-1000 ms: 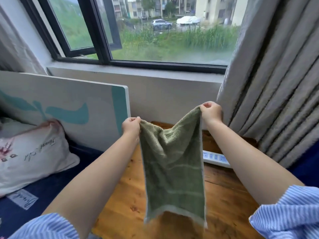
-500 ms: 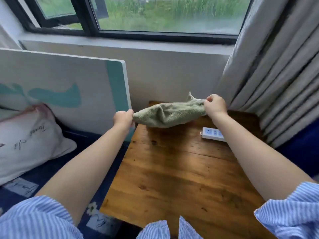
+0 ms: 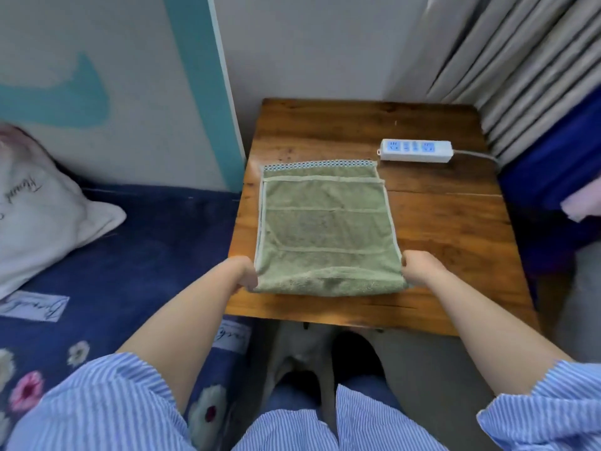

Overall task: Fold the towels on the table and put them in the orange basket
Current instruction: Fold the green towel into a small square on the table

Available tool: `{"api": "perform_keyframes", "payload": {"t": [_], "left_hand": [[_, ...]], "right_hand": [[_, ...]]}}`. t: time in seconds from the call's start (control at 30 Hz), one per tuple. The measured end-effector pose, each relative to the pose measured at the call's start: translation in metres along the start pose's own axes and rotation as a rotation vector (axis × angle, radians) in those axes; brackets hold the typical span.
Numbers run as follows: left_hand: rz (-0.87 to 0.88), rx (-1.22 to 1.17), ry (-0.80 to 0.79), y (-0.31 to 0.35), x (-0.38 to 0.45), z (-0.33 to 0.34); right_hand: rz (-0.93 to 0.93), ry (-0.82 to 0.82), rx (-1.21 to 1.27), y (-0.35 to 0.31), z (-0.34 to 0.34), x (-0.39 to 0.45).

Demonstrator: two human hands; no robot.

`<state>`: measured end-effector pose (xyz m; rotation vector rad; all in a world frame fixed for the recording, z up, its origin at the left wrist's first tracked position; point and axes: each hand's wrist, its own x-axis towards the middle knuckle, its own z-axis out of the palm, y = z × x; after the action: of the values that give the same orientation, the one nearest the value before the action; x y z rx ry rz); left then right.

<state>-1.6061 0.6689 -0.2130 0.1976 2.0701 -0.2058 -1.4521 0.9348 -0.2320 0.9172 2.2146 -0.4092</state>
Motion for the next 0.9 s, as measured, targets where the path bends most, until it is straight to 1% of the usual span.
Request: {"api": "perform_keyframes", "payload": {"t": [0.1,0.2,0.27,0.37,0.43,0.47,0.63,0.77,0.9], "left_hand": [[0.027,0.146,-0.042,-0.006,0.0,0.014],[-0.011,0.33,-0.08,-0.013,0.007,0.023],[-0.028,0.305,-0.06,-0.018,0.017,0.026],[0.029,0.172,0.093,-0.015,0.031,0.018],[0.049,0.111,0.17,-0.009,0.039,0.01],[0.051,0.095,0.177,-0.004,0.041,0.003],[0.083,0.096,0.172,0.025,0.054,-0.029],[0.105,0.138,0.211,0.051,0.071,-0.06],[0.121,0.172,0.176,0.08,0.093,-0.093]], "right_hand": [[0.005,-0.074,-0.096,0.006,0.02,-0.01],[0.038,-0.093,-0.142,0.007,0.034,-0.015],[0.044,-0.122,-0.108,0.006,0.038,-0.015],[-0.022,-0.168,0.01,0.005,0.027,-0.01],[-0.058,-0.137,0.105,0.004,0.018,-0.003],[-0.068,-0.11,0.127,0.003,0.013,0.003],[-0.095,-0.009,0.156,-0.011,-0.016,0.038],[-0.148,0.055,0.178,-0.027,-0.048,0.075],[-0.196,0.116,0.201,-0.035,-0.082,0.122]]}}
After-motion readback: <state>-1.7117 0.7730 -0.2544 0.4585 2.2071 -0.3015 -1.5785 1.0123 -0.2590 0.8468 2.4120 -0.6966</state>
